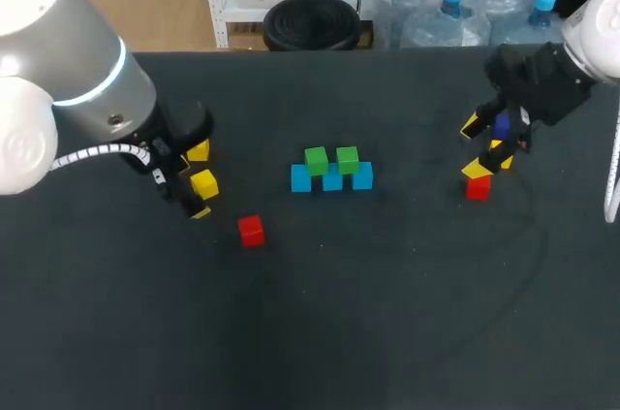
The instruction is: Place the blue cubes, place green cubes on the blue cubes, place the yellow cubes on the green cubes, then place the red cubes on the yellow cubes, and place purple cube on the red cubes.
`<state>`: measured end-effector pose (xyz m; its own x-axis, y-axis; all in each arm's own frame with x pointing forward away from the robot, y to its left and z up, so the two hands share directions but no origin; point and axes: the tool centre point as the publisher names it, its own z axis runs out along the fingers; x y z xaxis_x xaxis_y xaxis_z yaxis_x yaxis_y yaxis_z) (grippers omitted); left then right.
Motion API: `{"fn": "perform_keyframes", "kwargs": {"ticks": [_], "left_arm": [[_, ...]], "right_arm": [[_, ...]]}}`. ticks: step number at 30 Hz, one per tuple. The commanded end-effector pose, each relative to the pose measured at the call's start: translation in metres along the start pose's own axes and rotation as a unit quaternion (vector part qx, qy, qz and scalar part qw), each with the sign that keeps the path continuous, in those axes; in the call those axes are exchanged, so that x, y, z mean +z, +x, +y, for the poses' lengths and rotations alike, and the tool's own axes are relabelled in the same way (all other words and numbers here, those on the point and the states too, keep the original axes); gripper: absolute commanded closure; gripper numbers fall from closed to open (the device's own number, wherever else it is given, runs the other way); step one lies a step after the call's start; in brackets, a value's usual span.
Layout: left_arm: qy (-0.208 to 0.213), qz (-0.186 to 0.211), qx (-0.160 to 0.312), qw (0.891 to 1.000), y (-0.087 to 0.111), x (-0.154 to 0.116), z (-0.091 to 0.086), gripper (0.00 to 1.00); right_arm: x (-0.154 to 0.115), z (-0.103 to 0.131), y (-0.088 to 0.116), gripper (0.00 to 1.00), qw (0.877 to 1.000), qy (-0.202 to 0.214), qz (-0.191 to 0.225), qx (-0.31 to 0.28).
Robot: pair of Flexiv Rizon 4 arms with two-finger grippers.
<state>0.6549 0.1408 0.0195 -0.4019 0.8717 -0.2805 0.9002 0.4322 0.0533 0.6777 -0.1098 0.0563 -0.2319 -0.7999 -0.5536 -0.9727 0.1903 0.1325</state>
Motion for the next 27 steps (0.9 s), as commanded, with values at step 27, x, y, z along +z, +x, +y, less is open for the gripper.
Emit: {"fn": "perform_keyframes", "kwargs": {"ticks": [27], "left_arm": [[0.013, -0.003, 0.004, 1.0, -0.006, 0.031, 0.038, 0.0]], "right_arm": [[0.0, -0.001, 0.0, 0.0, 1.0, 0.0, -0.001, 0.0]]}}
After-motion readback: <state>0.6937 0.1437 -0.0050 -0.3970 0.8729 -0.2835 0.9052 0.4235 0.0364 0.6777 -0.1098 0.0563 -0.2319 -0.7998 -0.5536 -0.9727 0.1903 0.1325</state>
